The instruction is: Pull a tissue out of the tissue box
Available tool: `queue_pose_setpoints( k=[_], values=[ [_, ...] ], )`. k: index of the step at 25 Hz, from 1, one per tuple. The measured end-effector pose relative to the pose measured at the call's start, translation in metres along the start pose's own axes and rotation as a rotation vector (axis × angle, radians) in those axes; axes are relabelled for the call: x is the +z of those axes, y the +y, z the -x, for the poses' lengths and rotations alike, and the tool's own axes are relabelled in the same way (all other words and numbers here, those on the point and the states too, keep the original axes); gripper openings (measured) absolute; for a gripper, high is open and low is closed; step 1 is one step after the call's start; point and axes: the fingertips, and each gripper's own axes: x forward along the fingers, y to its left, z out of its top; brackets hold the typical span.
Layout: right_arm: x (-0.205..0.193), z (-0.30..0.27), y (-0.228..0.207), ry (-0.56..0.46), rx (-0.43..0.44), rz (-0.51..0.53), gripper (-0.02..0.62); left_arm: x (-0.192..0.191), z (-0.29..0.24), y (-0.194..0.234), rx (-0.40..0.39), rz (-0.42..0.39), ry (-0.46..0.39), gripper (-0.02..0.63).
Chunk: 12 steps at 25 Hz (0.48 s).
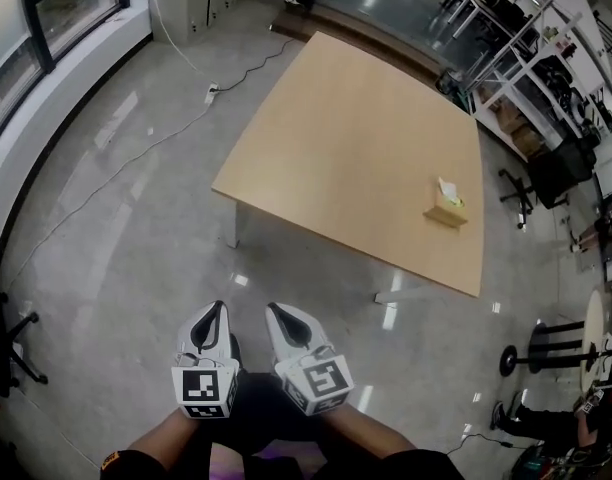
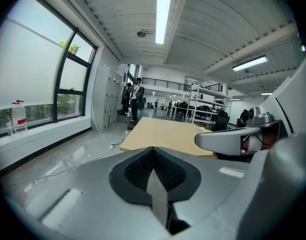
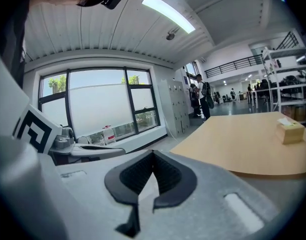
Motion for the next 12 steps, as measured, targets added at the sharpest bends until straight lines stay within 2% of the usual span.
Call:
queue_pose_setpoints(
  k=[8,12],
  values=[
    [0.001,0.041,-0.073,-0.037,-0.12,-0.069,-0.009,0.008,-0.041,-0.077,-0.11,-0.064,0.03,0.018],
    [0.011,0.07,-0.119,-0.072,-0.172,-0.088,-0.009,0.013,-0.066,-0.129,-0.176,-0.096,0.035,0.018]
  ],
)
